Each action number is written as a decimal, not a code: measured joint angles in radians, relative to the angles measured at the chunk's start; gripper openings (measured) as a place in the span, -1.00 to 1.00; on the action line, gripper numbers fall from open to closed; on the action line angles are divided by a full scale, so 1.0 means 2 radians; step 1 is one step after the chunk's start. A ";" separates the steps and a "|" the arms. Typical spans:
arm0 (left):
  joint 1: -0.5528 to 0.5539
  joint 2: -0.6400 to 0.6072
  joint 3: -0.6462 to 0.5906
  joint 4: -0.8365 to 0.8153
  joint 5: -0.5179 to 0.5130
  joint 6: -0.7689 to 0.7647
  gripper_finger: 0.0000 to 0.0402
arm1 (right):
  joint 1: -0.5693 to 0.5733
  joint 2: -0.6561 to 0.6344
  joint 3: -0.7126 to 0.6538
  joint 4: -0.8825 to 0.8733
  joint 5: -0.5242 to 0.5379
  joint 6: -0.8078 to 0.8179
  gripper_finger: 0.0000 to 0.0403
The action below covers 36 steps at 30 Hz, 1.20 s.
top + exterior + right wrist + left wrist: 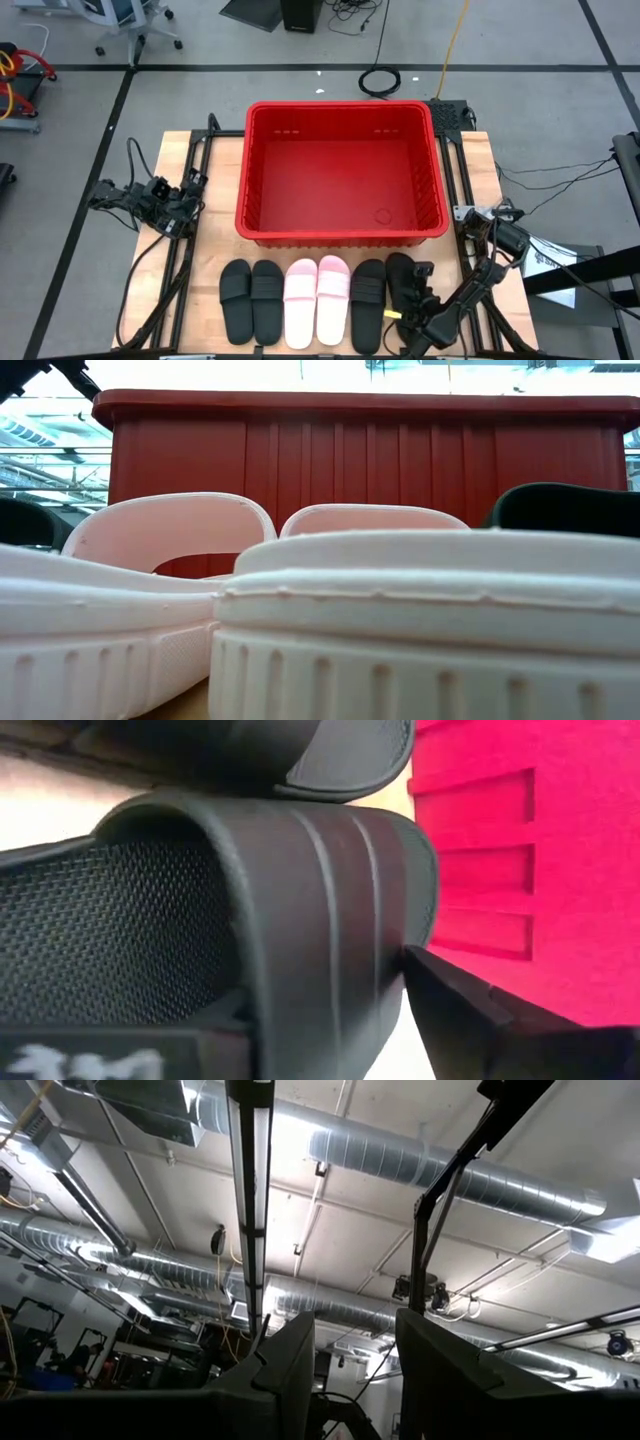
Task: Pick and place slides into bin
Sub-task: Put the black slide into the red bin
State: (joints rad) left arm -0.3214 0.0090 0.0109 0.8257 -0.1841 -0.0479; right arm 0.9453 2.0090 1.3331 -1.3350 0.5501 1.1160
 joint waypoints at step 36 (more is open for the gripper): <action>0.000 0.000 0.000 0.000 0.000 -0.001 -0.27 | -0.002 -0.104 0.000 -0.013 -0.096 -0.048 -0.97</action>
State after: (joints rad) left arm -0.3218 0.0092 0.0109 0.8257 -0.1844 -0.0498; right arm 0.9421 1.8012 1.3331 -1.3605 0.3591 1.0201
